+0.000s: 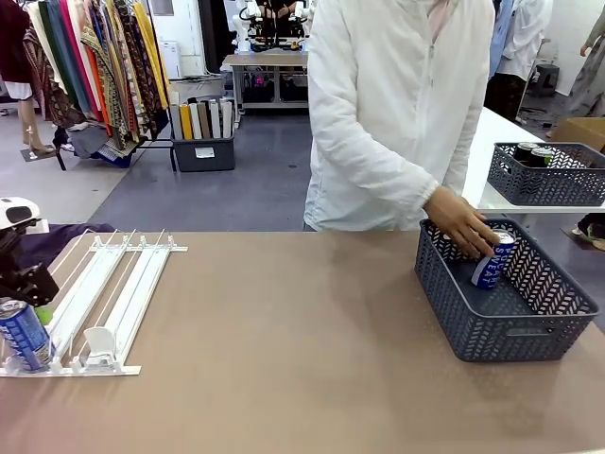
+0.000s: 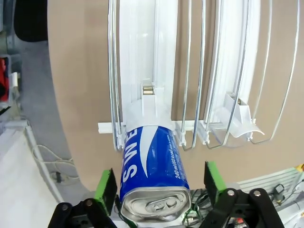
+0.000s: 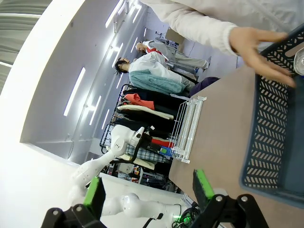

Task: Retrieve and store the cans from the dispenser.
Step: Pick up one can from the Automatic Can Dispenser and place it in the middle of the table.

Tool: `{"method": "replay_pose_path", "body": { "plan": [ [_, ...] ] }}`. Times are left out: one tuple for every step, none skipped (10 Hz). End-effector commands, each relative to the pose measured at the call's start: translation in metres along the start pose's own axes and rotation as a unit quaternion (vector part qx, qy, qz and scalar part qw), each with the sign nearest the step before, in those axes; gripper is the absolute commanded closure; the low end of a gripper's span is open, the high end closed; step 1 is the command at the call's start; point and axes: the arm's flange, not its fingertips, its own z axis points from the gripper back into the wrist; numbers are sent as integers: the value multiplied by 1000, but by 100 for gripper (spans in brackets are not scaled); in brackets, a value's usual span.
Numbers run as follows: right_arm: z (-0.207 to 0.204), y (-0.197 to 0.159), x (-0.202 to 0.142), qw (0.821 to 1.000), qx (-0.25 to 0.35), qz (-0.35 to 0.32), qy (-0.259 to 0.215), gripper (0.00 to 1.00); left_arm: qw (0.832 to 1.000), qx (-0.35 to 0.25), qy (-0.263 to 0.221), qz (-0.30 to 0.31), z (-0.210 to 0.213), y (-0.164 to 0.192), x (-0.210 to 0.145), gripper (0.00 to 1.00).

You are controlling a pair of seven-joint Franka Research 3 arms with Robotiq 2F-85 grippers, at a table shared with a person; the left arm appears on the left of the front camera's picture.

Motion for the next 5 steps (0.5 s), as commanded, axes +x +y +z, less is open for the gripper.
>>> {"method": "replay_pose_path", "body": {
  "plan": [
    [-1, 4, 3, 1000, 6, 1, -3, 0, 1000, 6, 8, 7, 1, 0, 3, 100],
    [-1, 4, 3, 1000, 6, 1, -3, 0, 1000, 6, 3, 5, 1, -1, 4, 100],
    [-1, 4, 3, 1000, 6, 1, -3, 0, 1000, 5, 5, 5, 2, 0, 3, 100],
    [-1, 4, 3, 1000, 6, 1, -3, 0, 1000, 5, 4, 4, 1, 0, 3, 100],
    [-1, 4, 3, 1000, 6, 1, -3, 0, 1000, 4, 4, 5, 2, 1, 3, 100]
  ]
}}
